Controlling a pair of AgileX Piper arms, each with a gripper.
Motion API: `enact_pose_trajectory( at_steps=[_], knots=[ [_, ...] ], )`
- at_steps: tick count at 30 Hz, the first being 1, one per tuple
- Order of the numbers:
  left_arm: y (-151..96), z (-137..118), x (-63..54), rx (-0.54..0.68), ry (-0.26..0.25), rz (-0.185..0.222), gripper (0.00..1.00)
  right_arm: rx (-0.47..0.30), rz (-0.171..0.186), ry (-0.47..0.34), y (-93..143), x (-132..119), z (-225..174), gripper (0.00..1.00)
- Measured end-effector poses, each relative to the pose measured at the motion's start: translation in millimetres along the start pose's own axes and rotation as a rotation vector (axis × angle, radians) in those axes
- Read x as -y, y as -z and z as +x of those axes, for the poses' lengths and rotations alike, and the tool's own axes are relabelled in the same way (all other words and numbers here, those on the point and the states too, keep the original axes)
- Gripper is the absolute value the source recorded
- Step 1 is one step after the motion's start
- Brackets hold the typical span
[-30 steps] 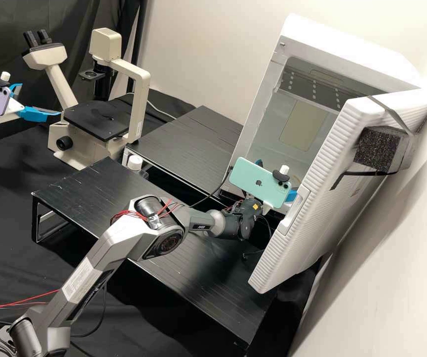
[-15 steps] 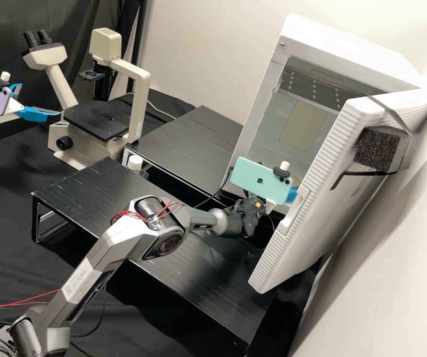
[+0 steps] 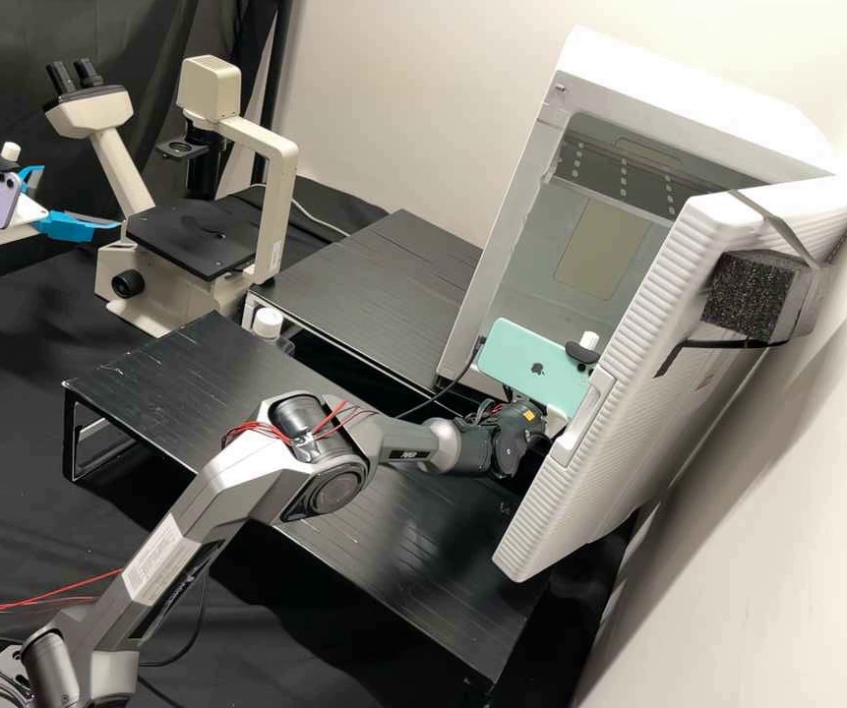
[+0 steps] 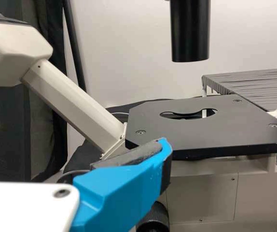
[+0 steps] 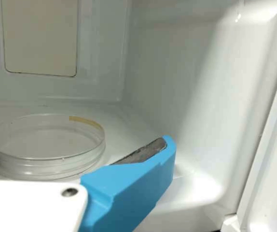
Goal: Take out the petri dish and place it under the microscope.
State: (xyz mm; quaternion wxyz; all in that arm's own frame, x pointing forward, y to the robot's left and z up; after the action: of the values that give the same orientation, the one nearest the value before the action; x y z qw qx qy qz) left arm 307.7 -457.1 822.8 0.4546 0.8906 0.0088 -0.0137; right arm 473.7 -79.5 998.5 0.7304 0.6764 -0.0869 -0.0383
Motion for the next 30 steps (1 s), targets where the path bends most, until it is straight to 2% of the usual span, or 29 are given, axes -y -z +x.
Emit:
enact_pose_trajectory(
  at_steps=[10, 24, 30],
  knots=[
    [0, 0, 0.0, 0.0, 0.0, 0.0, 1.0, 0.001, 0.023, -0.01, 1, -1, 0, 1.0],
    [0, 0, 0.0, 0.0, 0.0, 0.0, 1.0, 0.011, 0.006, -0.024, 16, -7, 6, 1.0],
    [0, 0, 0.0, 0.0, 0.0, 0.0, 1.0, 0.005, 0.01, -0.02, 18, -4, 10, 1.0]
  ],
)
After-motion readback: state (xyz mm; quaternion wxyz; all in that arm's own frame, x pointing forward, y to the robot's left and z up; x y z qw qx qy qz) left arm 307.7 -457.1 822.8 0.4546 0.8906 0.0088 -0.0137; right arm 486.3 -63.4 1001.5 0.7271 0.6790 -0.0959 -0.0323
